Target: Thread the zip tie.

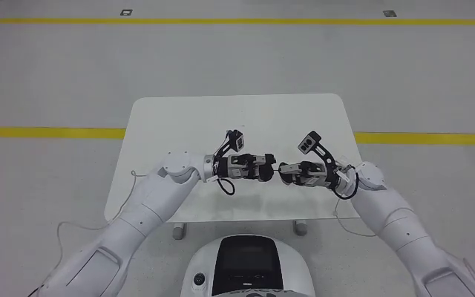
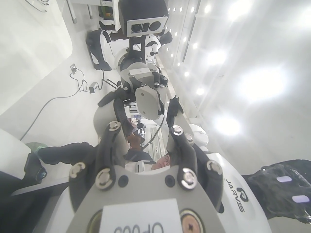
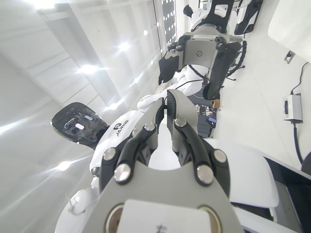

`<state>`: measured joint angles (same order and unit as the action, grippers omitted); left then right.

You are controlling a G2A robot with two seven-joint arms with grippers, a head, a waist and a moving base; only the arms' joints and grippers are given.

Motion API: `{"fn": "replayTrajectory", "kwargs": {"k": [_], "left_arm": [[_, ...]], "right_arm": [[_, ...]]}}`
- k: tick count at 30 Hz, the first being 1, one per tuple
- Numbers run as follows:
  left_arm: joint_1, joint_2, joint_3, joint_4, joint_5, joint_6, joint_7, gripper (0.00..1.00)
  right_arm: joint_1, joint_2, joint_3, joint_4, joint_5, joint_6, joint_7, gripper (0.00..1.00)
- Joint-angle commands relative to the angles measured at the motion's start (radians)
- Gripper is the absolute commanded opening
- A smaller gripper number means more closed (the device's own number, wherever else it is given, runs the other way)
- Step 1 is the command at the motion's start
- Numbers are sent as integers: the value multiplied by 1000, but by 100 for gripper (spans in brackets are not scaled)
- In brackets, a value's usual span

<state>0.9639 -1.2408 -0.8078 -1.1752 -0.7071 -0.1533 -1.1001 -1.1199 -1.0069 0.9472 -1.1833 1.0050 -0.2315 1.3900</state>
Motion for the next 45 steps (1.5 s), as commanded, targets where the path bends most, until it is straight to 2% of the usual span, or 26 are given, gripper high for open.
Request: {"fn": "replayTrajectory", "kwargs": {"k": [1, 10, 23, 45], "left_arm": [[-1, 0, 1, 1, 0, -2, -4, 34], [-4, 0, 6, 2, 7, -4, -16, 27], [-6, 1, 11, 2, 11, -1, -22, 26], [-14, 0, 30, 4, 33, 16, -11, 24]], "right_arm": [[7, 1, -7, 16, -11, 0, 0, 0], [38, -3, -31, 75, -41, -15, 0, 0], [63, -22, -41, 131, -109, -26, -14, 0], [52, -40, -11, 132, -119, -26, 0, 0]]}}
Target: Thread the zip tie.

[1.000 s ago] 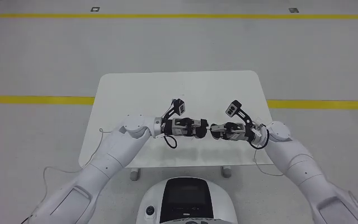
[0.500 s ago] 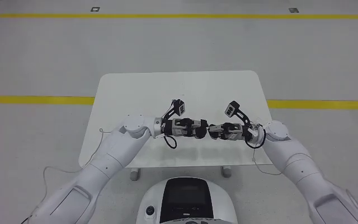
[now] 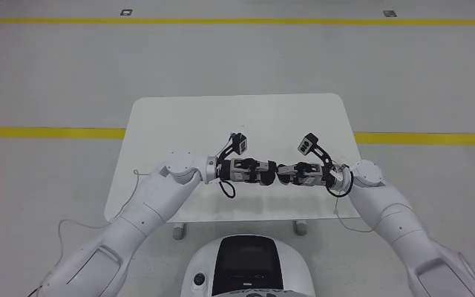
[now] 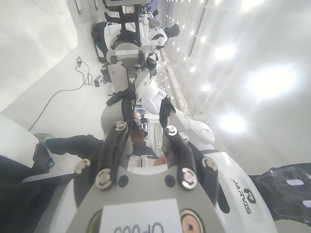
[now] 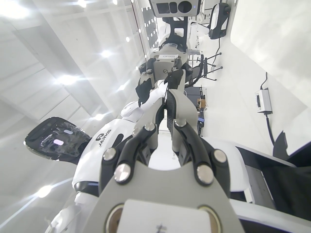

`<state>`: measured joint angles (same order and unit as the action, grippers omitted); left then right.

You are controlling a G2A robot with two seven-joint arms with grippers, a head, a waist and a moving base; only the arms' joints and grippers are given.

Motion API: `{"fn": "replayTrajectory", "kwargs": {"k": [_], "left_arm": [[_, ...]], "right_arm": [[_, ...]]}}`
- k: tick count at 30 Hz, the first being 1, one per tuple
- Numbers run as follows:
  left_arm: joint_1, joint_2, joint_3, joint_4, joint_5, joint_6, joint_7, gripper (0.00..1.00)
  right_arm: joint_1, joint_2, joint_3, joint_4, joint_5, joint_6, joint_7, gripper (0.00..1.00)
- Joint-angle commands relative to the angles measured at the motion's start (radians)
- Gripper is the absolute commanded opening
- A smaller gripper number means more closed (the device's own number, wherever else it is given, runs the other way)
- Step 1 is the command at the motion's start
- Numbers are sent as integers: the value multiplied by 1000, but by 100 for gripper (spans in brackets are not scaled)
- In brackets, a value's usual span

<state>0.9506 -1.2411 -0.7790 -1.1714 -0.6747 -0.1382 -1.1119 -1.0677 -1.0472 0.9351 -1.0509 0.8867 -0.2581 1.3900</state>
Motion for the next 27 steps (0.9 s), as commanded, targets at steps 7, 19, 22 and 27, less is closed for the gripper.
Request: {"fn": "replayTrajectory", "kwargs": {"k": [7, 19, 22, 27], "left_arm": [[-2, 0, 6, 1, 5, 9, 3, 21], [-9, -3, 18, 12, 4, 17, 3, 15], [-11, -4, 18, 16, 3, 16, 5, 13], [-12, -4, 19, 21, 1, 15, 5, 11]], "right_arm": [[-3, -2, 7, -2, -6, 4, 0, 0], [-5, -6, 15, -2, -19, 13, 0, 0], [-4, -6, 17, -2, -28, 16, 0, 0], [-5, -6, 19, -5, -33, 18, 0, 0]]}}
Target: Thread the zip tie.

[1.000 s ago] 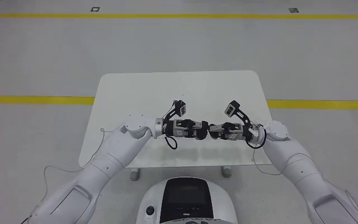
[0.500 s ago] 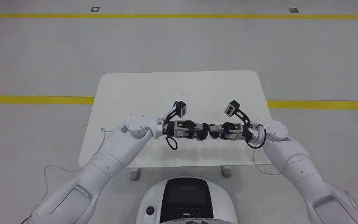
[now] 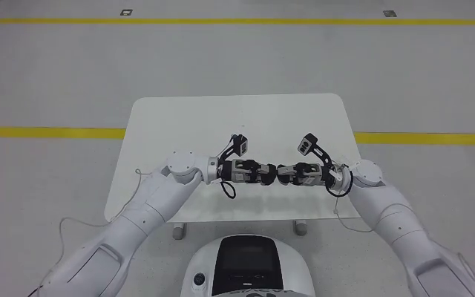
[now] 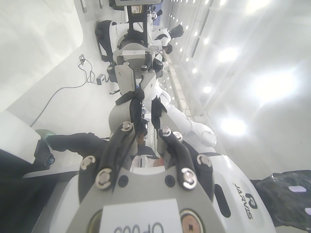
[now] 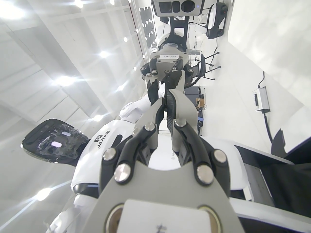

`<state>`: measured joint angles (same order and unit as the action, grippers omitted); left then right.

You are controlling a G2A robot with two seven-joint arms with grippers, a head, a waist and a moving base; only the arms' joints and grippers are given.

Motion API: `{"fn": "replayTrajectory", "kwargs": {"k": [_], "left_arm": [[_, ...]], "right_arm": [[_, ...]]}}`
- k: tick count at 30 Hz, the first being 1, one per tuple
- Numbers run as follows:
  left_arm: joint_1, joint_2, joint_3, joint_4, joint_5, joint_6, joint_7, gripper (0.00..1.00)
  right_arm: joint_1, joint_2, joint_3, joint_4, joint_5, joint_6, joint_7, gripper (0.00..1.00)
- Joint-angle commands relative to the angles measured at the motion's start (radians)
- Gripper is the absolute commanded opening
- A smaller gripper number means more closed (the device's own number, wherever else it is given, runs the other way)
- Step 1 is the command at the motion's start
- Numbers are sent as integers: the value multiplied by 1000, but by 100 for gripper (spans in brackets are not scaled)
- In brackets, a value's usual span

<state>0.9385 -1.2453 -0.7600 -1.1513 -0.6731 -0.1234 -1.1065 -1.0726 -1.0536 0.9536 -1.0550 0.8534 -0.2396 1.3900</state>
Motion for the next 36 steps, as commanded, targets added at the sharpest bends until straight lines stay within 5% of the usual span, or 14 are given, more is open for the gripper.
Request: {"fn": "replayTrajectory", "kwargs": {"k": [1, 36], "left_arm": [[0, 0, 0, 3, 0, 0, 0, 10], [-13, -4, 14, 21, -3, 6, -2, 0]], "right_arm": [[-1, 0, 1, -1, 0, 0, 0, 0], [-10, -1, 9, -10, 8, 0, 0, 3]]}}
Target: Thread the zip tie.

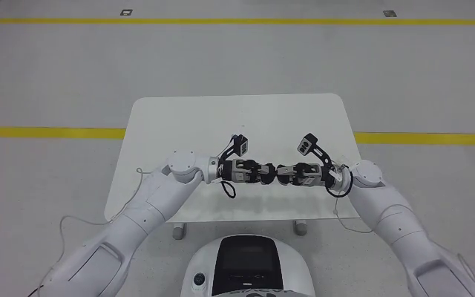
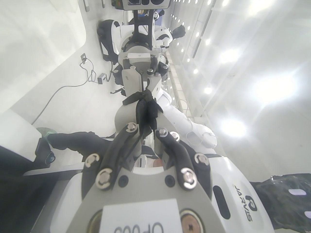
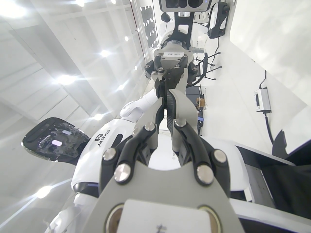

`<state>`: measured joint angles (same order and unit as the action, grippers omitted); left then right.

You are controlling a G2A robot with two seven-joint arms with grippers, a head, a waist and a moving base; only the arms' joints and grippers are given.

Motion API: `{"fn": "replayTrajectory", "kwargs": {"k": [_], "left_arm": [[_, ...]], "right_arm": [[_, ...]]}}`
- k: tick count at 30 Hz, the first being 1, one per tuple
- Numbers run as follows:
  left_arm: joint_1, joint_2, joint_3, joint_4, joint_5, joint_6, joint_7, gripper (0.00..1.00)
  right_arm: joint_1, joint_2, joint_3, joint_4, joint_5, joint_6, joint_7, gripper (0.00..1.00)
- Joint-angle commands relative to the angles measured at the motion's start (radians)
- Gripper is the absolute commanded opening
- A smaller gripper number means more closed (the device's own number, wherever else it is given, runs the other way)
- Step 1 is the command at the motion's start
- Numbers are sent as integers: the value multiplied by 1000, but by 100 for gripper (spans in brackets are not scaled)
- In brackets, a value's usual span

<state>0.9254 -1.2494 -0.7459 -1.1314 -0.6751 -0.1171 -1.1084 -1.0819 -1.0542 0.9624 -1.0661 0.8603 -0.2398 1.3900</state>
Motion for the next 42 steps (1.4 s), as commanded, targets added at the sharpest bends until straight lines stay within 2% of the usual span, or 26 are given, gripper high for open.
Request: {"fn": "replayTrajectory", "kwargs": {"k": [1, 2, 5, 6, 7, 8, 9, 17, 23, 31, 32, 34, 37, 38, 42], "left_arm": [[0, 0, 0, 2, -1, -2, -1, 0], [0, 0, 0, 3, -2, -3, -1, 0], [-1, -1, 0, 5, -4, -7, -3, 0], [0, -1, 0, 6, -5, -8, -3, 0], [0, -1, 0, 6, -5, -9, -4, 0], [0, -1, 0, 7, -6, -9, -4, 0], [0, -1, 0, 7, -6, -10, -5, 0], [4, 3, -7, 4, 1, -24, 0, 0], [10, 6, -15, -14, 31, -78, 23, 0], [10, 6, -15, -14, 31, -78, 23, 0], [11, 7, -14, -17, 49, -84, 40, 0], [18, 11, -21, -36, 141, -172, 126, 0], [23, 18, -34, -61, 229, -223, 191, 0], [26, 22, -39, -75, 278, -223, 217, 0], [56, 32, -77, -132, 321, -223, 270, 0]], "right_arm": [[0, -1, 2, 2, 4, 1, 0, 26], [0, -1, 2, 3, 5, 1, 0, 40], [-1, -1, 4, 3, 8, 2, 0, 50], [-1, -2, 5, 3, 10, 3, 0, 66], [-1, -2, 5, 3, 11, 3, 0, 72], [-1, -2, 6, 3, 12, 3, 0, 89], [-2, -2, 7, 3, 14, 4, 0, 100], [-8, -2, 36, 19, 32, -5, -5, 100], [-24, -5, 66, 14, 44, -38, -98, 100], [-24, -5, 66, 14, 44, -38, -98, 100], [-24, -5, 66, 14, 44, -38, -98, 100], [-24, -5, 66, 14, 44, -38, -98, 100], [-24, -5, 66, 14, 44, -38, -98, 100], [-24, -5, 66, 14, 44, -38, -98, 100], [-24, -5, 66, 14, 44, -38, -98, 100]]}}
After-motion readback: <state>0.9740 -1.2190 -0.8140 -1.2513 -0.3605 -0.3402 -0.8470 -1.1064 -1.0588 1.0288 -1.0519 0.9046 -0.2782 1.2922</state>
